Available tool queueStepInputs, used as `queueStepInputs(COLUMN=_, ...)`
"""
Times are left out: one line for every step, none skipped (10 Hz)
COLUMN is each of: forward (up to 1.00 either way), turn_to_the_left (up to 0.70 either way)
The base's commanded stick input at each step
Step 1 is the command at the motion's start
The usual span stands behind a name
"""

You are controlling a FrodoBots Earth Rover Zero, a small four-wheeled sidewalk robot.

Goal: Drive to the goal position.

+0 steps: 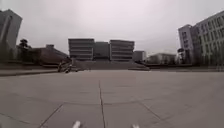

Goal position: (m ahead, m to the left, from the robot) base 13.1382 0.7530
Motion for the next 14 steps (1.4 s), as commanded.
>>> queueStepInputs(forward=0.70, turn_to_the_left=0.00)
queueStepInputs(forward=0.70, turn_to_the_left=0.00)
queueStepInputs(forward=0.70, turn_to_the_left=0.00)
queueStepInputs(forward=0.70, turn_to_the_left=0.00)
queueStepInputs(forward=0.70, turn_to_the_left=0.00)
queueStepInputs(forward=0.70, turn_to_the_left=0.00)
queueStepInputs(forward=0.70, turn_to_the_left=0.00)
queueStepInputs(forward=0.70, turn_to_the_left=0.00)
queueStepInputs(forward=0.70, turn_to_the_left=0.00)
queueStepInputs(forward=0.70, turn_to_the_left=0.00)
queueStepInputs(forward=0.70, turn_to_the_left=0.00)
queueStepInputs(forward=0.70, turn_to_the_left=0.00)
queueStepInputs(forward=0.70, turn_to_the_left=0.00)
queueStepInputs(forward=0.70, turn_to_the_left=0.00)
